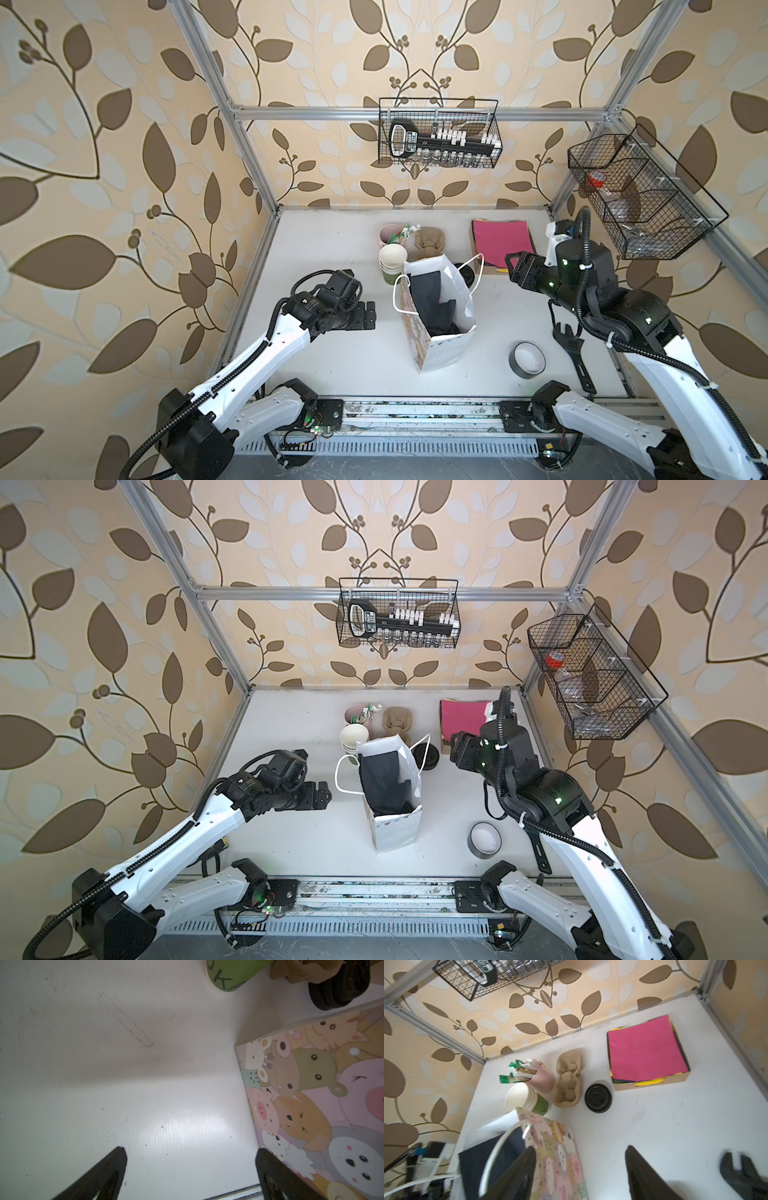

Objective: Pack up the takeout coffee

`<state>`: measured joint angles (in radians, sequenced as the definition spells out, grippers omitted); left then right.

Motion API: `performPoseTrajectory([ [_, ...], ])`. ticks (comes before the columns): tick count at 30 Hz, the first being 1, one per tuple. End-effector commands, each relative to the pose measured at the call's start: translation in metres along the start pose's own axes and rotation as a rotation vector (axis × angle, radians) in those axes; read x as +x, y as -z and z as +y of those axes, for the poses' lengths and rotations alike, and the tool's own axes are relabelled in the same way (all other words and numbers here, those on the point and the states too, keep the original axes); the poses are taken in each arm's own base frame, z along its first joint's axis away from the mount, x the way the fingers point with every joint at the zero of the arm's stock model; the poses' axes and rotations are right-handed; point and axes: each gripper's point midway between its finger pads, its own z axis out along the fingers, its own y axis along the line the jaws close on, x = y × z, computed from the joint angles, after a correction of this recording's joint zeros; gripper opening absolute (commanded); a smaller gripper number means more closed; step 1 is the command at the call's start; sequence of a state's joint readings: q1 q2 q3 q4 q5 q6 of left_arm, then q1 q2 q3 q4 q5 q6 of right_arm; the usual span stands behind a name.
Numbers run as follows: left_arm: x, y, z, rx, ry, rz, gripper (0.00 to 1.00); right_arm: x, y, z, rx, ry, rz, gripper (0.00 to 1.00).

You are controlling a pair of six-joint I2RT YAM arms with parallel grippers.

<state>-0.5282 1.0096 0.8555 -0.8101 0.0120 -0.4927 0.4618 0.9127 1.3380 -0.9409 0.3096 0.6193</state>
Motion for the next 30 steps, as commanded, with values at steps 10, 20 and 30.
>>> performPoseTrajectory([
  [10, -0.066, 0.069, 0.055, -0.180, 0.100, -0.603, 0.99, 0.005, -0.032, -0.093, 0.180, 0.039, -0.319, 1.00],
  [20, -0.103, 0.069, 0.087, -0.464, 0.078, -0.809, 0.99, 0.040, -0.085, -0.149, 0.391, 0.166, -0.520, 1.00],
  [30, -0.119, 0.007, 0.146, -0.543, 0.060, -0.832, 0.99, 0.086, -0.143, -0.172, 0.376, 0.204, -0.508, 1.00],
])
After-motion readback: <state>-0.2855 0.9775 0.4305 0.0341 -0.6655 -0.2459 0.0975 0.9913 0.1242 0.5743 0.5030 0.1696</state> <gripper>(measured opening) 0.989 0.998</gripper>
